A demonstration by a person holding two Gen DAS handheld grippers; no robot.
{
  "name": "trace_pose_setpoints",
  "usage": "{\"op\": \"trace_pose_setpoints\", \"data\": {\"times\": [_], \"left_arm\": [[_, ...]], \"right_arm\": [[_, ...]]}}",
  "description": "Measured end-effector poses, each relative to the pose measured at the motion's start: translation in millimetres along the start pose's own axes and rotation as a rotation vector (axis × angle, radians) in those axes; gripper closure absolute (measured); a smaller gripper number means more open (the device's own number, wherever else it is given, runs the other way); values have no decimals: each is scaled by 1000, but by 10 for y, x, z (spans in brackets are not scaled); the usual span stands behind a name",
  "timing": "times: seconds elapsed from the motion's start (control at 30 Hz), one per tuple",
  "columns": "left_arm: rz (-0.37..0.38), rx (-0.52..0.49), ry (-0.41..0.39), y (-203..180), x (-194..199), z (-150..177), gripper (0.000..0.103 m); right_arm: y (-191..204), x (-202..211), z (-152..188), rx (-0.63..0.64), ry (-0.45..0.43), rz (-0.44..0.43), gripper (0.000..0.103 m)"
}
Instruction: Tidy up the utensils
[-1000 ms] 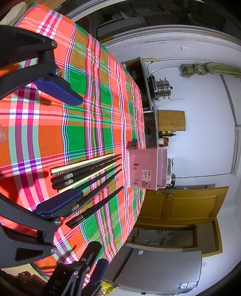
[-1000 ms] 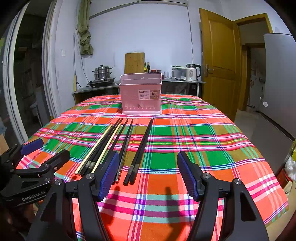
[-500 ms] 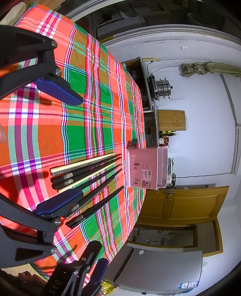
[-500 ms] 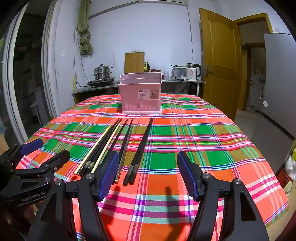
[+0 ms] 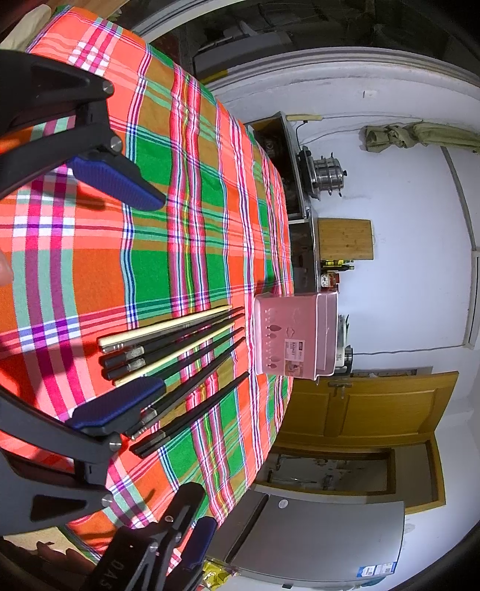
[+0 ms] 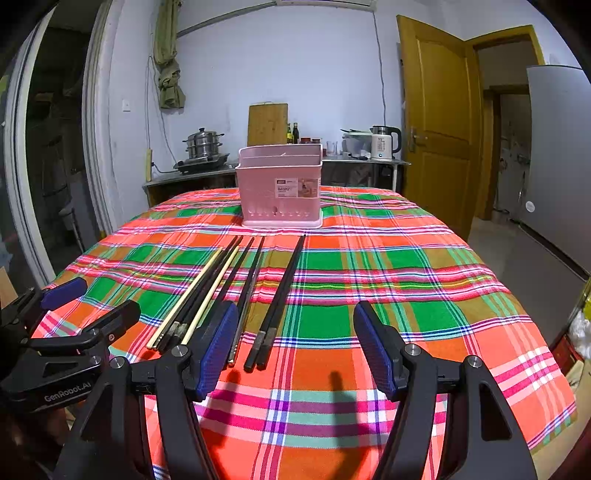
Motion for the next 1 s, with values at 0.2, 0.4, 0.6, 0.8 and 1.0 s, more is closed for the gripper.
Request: {"op": "trace_pose_setpoints", "data": {"times": [0.2, 0.4, 0.6, 0.8, 1.0], "left_arm": [[12, -9, 46, 32, -189, -82, 10], [36, -5, 145, 95, -532, -155, 11], [46, 27, 225, 170, -878, -241, 19], [99, 66, 303, 189, -1206, -275, 21], [132, 62, 350, 109, -1443, -284, 38]], "right_arm": [[-35, -114, -112, -14, 8, -24, 37], [-77, -344, -239, -45, 63, -48, 37], [-131, -682, -307, -43, 162, -63, 38], [-139, -970, -357, -69, 232, -106, 60], [-71, -1216, -372, -64, 276, -146, 78]]}}
Point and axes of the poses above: each gripper's, at about its wrist camera, not at the fingertips, and x roughly against the way its jaws point, y to its left, z to its underside, the point moved 3 cm from there along -x, roughly the way its jaws point, and after that the axes turned 12 degrees about -y, right-handed, at the moved point
